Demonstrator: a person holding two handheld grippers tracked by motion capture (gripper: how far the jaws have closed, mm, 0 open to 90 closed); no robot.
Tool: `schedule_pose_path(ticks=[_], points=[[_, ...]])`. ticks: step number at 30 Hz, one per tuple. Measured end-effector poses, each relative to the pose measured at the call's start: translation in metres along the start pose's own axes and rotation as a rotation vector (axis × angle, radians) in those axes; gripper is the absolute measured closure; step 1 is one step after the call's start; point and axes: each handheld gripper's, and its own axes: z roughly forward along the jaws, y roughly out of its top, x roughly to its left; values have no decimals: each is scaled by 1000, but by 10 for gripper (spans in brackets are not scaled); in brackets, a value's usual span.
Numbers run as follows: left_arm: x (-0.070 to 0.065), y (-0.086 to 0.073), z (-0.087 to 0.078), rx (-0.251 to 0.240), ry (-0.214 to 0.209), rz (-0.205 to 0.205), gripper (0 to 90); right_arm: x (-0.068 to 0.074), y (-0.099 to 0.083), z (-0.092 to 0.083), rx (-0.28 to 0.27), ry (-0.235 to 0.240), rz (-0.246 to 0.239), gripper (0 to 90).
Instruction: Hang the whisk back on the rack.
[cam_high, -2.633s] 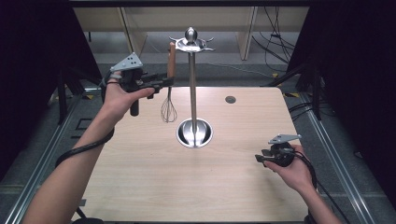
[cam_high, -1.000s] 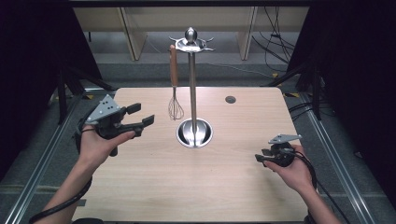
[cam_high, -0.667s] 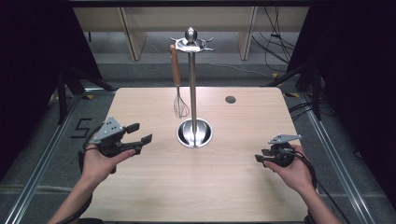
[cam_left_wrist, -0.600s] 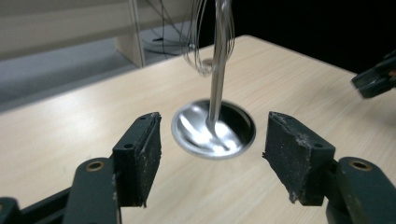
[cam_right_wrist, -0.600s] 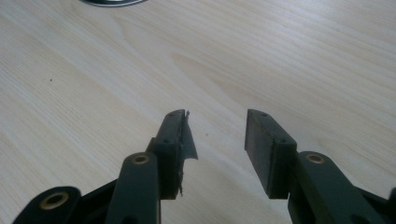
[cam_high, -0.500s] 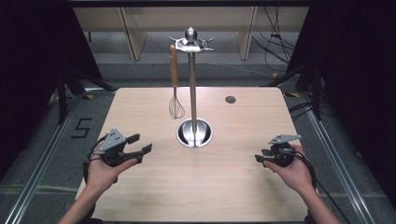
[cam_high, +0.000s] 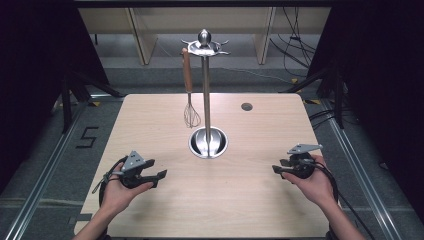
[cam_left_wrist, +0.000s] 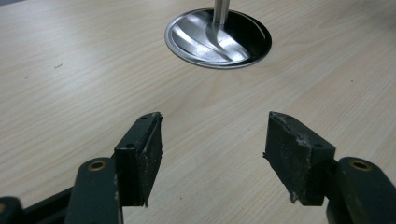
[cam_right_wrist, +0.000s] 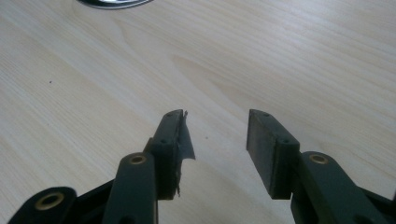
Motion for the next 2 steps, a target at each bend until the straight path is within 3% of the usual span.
schedule_pose_path(ticks=[1,2], points=[[-1,-1,1,-1,0,-4,363,1,-1,3,-44,-11,11,568],[-1,-1,1,-1,0,-4,362,1,-1,3,-44,-11,11,568]])
